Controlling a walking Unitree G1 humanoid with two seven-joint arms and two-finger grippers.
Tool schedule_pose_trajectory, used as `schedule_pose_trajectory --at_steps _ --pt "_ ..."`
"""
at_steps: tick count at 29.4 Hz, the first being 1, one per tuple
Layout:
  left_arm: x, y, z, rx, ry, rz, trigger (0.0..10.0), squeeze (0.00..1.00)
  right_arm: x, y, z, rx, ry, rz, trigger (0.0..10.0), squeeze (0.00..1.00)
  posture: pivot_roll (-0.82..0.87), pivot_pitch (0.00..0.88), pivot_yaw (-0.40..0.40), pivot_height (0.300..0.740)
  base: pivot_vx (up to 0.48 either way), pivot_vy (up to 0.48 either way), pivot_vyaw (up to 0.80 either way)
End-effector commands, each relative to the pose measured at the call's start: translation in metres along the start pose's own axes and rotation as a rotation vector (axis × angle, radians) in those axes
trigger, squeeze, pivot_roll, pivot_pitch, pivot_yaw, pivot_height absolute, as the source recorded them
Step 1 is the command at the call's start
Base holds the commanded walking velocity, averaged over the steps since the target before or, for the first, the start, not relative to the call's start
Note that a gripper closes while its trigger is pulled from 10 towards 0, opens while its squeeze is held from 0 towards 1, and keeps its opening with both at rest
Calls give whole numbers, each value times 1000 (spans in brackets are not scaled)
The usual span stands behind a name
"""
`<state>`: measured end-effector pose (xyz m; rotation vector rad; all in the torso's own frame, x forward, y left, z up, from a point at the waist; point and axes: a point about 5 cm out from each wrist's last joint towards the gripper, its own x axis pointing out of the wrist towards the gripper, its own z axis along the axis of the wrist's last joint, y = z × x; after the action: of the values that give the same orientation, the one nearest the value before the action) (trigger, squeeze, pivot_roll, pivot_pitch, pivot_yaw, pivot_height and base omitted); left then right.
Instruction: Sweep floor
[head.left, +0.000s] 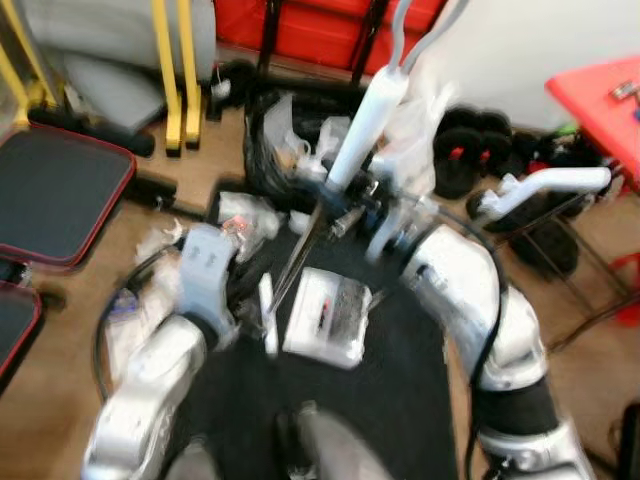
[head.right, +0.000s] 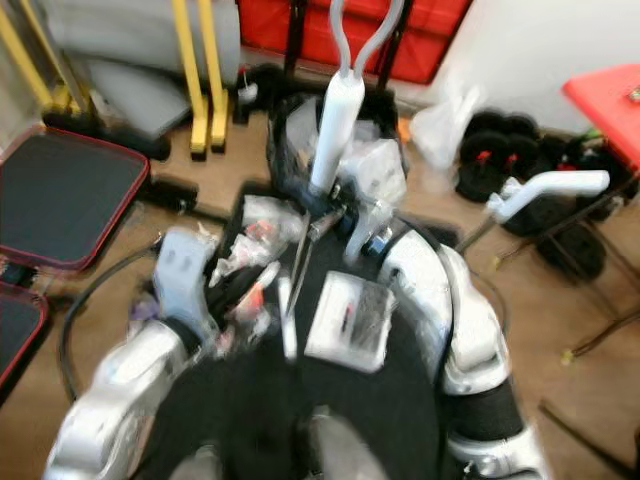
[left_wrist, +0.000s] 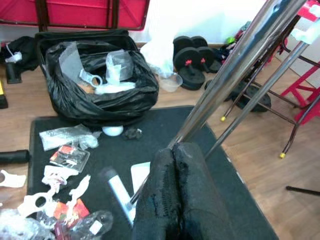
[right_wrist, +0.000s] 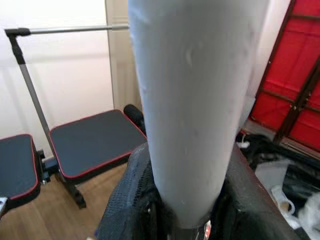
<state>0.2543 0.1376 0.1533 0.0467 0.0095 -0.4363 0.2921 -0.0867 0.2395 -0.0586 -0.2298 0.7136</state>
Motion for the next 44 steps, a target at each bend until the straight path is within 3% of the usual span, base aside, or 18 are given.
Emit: schedule_pose_trajectory --at_steps 1,4,5,14,15,20,21,22,29,30,32,33,34,37,38,39,40,44 --pt "0 -5 -3 -14 4 -21 10000 0 -2 0 7 -25 -49 -1 8275 0 -149 184 -184 740 0 0 0" --pt "0 -5 -3 -14 3 -21 10000 0 -1 0 8 -16 -60 -4 8275 0 -150 183 -182 740 0 0 0" --pt "1 -5 -3 -13 2 -21 10000 0 -1 0 8 -2 -71 -4 0 0 -150 183 -182 740 0 0 0" --pt "1 -4 -3 -10 -4 -19 10000 0 -2 -10 13 76 -156 -89 0 0 -150 184 -175 740 0 0 0" --pt "1 -4 -3 -9 -4 -18 10000 0 -2 -12 14 88 -162 -105 9529 0 -150 184 -175 740 0 0 0" --pt "1 -3 -3 -4 -8 -14 10000 0 -3 -16 12 105 -174 -143 10000 0 -150 186 -174 740 0 0 0" --pt "1 -3 -2 -1 -10 -12 10000 0 -4 -17 12 114 -187 -148 3176 0 -149 187 -174 740 0 0 0" --pt "1 -3 -2 2 -13 -9 10000 0 -4 -18 12 120 -195 -153 0 0 -149 187 -173 740 0 0 0" --pt "1 -2 -1 5 -17 -5 10000 0 -4 -20 13 139 -215 -174 0 0 -148 189 -172 740 0 0 0" --pt "1 -2 -1 5 -18 -5 10000 0 -5 -26 14 269 -250 -216 10000 0 -148 189 -171 740 0 0 0" --pt "1 -2 -1 5 -18 -5 10000 0 -5 -26 14 269 -250 -216 10000 0 -148 189 -171 740 0 0 0" --pt "1 -2 -1 5 -19 -5 10000 0 -6 -31 14 395 -284 -248 10000 0 -148 189 -171 740 0 0 0" --pt "2 -2 0 4 -20 -6 10000 0 -8 -36 15 485 -311 -276 0 0 -148 189 -171 740 0 0 0" --pt "2 -2 0 4 -20 -6 10000 0 -8 -38 15 486 -316 -284 0 0 -147 190 -172 740 0 0 0" --pt "2 -2 0 4 -20 -6 10000 0 -7 -35 17 330 -281 -273 0 0 -148 190 -171 740 0 0 0" --pt "2 -2 0 4 -20 -6 10000 0 -7 -35 17 330 -281 -273 0 0 -148 190 -171 740 0 0 0" --pt "2 -2 0 5 -20 -6 10000 0 -6 -31 18 220 -260 -253 0 0 -149 189 -170 740 0 0 0" --pt "2 -2 0 6 -20 -7 10000 0 -3 -26 21 134 -256 -231 0 0 -148 189 -170 740 0 0 0"
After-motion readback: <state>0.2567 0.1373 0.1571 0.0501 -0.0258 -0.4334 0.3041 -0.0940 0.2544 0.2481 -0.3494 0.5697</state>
